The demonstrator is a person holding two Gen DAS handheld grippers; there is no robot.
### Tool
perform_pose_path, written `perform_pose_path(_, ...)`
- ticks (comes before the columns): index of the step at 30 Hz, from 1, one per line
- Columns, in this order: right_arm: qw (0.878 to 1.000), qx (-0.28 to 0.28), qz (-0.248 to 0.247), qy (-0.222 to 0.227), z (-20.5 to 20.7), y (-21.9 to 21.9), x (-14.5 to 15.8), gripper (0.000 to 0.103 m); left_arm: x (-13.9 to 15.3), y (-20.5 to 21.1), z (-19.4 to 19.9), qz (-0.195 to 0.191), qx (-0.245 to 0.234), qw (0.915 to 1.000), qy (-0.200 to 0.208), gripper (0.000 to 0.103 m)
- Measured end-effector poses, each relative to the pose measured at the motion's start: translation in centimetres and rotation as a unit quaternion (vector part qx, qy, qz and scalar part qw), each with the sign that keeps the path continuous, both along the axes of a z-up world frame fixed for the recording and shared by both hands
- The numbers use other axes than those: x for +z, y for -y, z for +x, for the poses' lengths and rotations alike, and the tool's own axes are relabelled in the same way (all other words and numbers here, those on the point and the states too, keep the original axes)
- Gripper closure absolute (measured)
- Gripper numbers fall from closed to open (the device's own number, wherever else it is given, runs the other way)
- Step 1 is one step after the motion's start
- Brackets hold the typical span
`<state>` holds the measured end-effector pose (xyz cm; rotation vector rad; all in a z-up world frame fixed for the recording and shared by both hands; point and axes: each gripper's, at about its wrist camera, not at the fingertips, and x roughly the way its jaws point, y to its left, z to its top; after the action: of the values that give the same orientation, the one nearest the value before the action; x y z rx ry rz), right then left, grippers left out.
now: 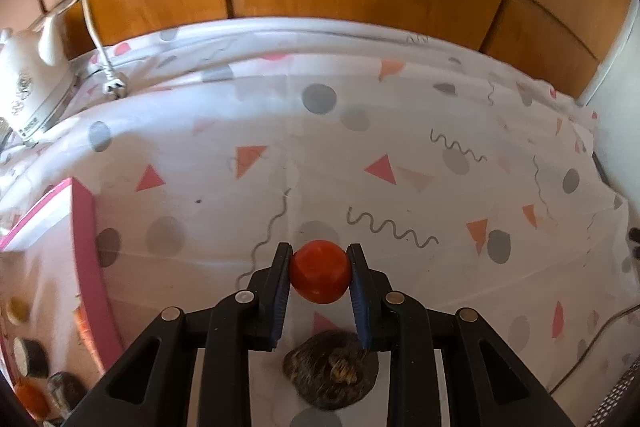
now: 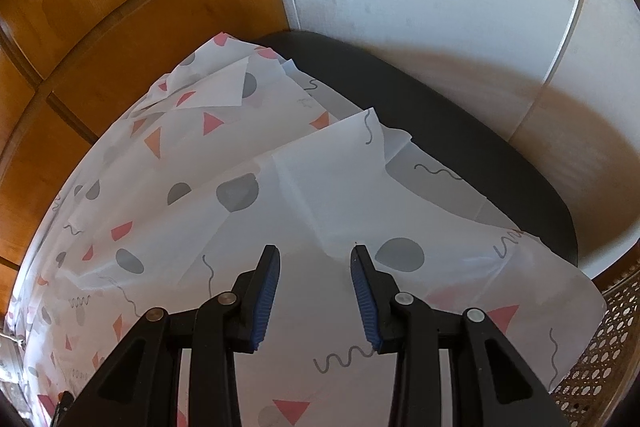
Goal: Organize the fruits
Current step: 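Close the left gripper around the red tomato, then carry the tomato into the tray and open the left gripper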
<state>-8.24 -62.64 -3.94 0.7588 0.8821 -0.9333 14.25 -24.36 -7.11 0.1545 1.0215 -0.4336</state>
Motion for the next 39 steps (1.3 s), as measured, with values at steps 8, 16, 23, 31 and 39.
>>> perform_pose_path(8,1.0,0.007,-0.002,-0.004,0.2,-0.2,0.0,0.066,2.6,-3.8,-1.3,-0.014,0.033,0.999,0.026,0.075)
perform_pose_path(16,1.0,0.026,0.001,-0.004,0.8,-0.6,-0.2,0.066,4.2,-9.9,-3.0,-0.018,0.079,0.9957,0.046,0.075)
perform_pose_path(23,0.999,0.043,-0.004,-0.005,1.3,-1.2,0.0,0.066,5.2,-15.6,-4.9,-0.01,0.107,0.9922,0.063,0.075)
perform_pose_path(31,0.997,0.072,-0.012,-0.001,2.1,-2.1,0.3,0.066,4.5,-21.9,-6.8,0.0,0.15,0.987,0.057,0.075)
perform_pose_path(39,0.994,0.111,-0.021,-0.008,3.3,-3.5,0.3,0.066,2.9,-25.2,-8.1,0.001,0.173,0.984,0.043,0.075)
